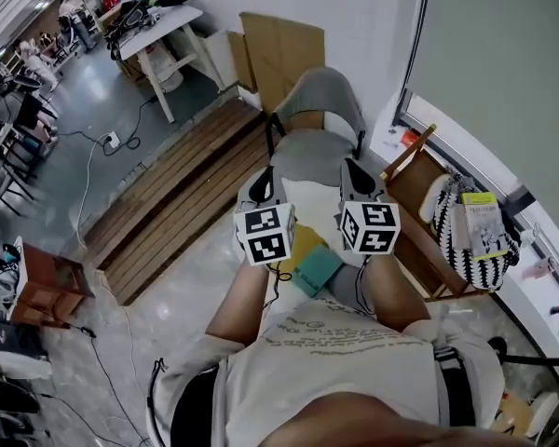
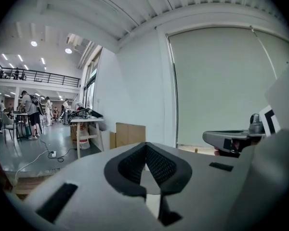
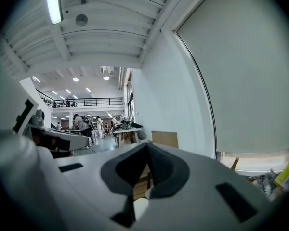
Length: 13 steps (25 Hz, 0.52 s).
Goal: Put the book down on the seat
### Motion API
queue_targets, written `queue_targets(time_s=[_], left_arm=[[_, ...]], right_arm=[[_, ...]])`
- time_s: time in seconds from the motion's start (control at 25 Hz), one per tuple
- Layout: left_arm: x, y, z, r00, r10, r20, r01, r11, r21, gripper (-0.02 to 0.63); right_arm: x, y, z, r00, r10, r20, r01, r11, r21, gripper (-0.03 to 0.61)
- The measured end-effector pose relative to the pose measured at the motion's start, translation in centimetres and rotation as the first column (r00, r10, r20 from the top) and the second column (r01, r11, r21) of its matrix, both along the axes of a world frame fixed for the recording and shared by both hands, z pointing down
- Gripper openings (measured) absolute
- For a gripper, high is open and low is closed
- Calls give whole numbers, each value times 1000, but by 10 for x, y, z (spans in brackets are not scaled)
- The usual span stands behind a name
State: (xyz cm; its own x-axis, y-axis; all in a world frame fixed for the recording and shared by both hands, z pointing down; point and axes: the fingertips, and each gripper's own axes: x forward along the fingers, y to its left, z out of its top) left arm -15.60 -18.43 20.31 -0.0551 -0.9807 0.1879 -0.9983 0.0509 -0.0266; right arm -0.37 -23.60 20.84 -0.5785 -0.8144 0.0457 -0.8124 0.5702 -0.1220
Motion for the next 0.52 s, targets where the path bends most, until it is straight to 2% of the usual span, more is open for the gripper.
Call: queue_targets(time_s=[0.36, 0.52], left_arm=[[-8, 1, -5, 1000, -10, 3, 10, 1000, 13, 21], [-9, 1, 4, 1000, -6, -19, 5, 1000, -9, 21]], right_arm=[[-16, 3, -7, 1000, -32, 0, 32, 999, 13, 26], [-17, 7, -4, 999, -34, 3, 34, 999, 7, 26]])
